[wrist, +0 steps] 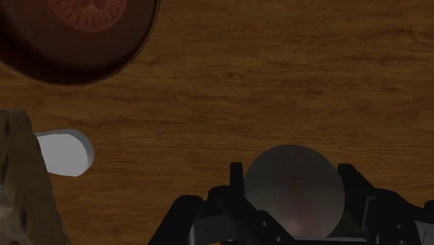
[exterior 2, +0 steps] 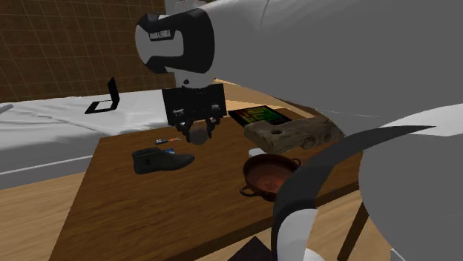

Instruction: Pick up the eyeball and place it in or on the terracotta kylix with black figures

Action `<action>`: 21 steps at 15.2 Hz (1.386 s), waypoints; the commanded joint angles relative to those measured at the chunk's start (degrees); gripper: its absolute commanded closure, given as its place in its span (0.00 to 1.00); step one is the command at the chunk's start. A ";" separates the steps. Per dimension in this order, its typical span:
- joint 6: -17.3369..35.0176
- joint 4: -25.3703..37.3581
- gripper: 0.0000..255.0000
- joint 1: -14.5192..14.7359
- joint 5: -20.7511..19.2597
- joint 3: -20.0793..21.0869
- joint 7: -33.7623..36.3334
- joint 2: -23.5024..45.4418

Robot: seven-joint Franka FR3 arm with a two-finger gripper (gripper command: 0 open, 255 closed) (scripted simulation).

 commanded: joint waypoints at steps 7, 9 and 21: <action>-3.56 -5.61 1.00 -3.80 -4.60 -6.60 -8.65 -9.60; -4.47 -6.43 1.00 -4.82 -6.00 -8.40 -10.94 -11.54; -5.32 -10.79 1.00 -9.14 -12.87 -16.88 -20.59 -18.07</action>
